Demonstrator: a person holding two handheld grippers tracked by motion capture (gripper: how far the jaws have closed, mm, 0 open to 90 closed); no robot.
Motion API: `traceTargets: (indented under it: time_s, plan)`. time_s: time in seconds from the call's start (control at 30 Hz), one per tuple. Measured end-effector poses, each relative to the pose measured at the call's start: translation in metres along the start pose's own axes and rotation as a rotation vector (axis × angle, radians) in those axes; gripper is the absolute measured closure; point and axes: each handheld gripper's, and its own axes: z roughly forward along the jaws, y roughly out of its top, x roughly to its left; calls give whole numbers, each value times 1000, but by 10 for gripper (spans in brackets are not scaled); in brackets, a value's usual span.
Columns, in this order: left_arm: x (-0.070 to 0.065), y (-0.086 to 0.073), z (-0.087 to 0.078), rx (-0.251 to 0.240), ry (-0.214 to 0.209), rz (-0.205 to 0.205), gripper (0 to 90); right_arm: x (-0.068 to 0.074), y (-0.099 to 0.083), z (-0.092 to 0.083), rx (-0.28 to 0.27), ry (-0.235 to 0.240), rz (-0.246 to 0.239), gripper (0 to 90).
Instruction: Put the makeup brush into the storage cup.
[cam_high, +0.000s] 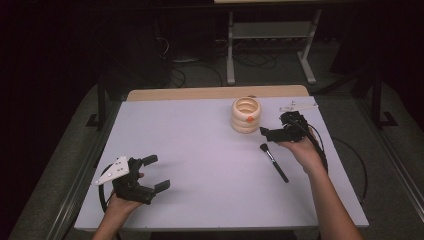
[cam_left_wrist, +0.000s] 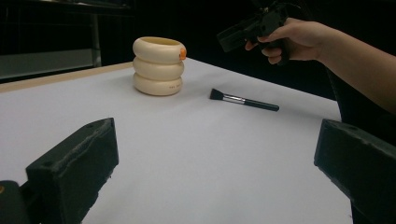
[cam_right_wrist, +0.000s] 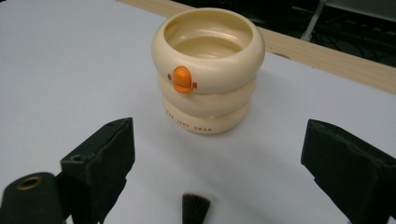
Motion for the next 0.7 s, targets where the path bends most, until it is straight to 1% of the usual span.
traceTargets:
  time_s: [0.07, 0.17, 0.23, 0.3, 0.43, 0.63, 0.67, 0.7]
  plan:
    - [0, 0, 0, -2, 1, 3, 0, 0, 0, 0, 13, 3, 4, 130]
    - [2, 0, -1, 3, 7, 10, 0, 2, 1, 0, 41, 3, 9, 136]
    - [1, 0, -2, -2, 10, 4, 0, 1, 1, 0, 59, 8, 10, 139]
    - [2, 1, -3, -1, 12, 6, 0, 1, 2, 1, 83, 9, 18, 140]
    - [3, 1, -4, 4, 15, 8, 0, 2, 1, 2, 110, 17, 27, 156]
    - [3, 1, -3, 6, 14, 8, 0, 2, 1, 4, 158, 27, 19, 173]
    - [3, 1, -3, 6, 14, 8, 0, 3, 1, 4, 174, 27, 30, 174]
    - [3, 1, -3, 6, 13, 8, 0, 3, 1, 4, 183, 29, 32, 179]
